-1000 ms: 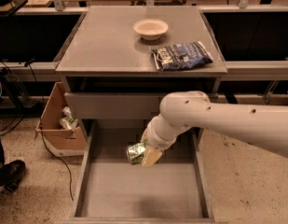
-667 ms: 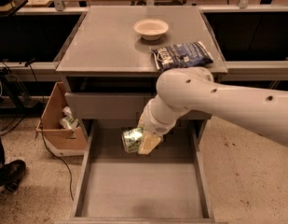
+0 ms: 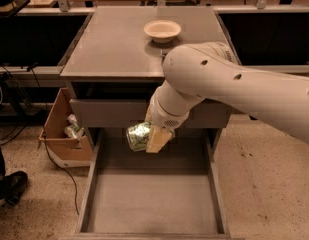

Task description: Pick green can from middle drawer and place on counter

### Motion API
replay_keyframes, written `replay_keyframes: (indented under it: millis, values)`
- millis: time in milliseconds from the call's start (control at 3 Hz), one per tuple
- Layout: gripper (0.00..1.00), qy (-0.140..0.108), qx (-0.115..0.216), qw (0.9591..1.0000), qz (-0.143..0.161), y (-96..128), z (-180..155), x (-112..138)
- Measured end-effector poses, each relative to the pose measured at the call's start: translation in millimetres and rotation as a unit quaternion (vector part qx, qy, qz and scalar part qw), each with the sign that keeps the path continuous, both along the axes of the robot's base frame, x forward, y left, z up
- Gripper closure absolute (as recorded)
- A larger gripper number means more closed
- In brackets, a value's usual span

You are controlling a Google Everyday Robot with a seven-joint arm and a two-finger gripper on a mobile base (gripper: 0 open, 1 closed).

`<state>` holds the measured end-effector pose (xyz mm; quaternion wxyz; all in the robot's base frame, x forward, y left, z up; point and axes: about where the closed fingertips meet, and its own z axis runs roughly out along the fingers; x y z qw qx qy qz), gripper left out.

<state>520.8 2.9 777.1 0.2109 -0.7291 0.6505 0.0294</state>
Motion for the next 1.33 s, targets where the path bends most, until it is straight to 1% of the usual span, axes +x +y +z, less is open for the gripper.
replay_keyframes:
  millis: [333, 667, 1000, 1333]
  values:
    - [1.0, -0.021, 0.012, 0.9997, 0.007, 22.8, 43.7, 31.9]
    - [1.0, -0.043, 0.024, 0.9986, 0.021, 53.6, 92.0, 69.1]
    - [1.0, -0.086, 0.049, 0.994, 0.047, 93.6, 138.1, 131.2]
    - [1.0, -0.119, 0.072, 0.9888, 0.054, 113.3, 158.4, 171.9]
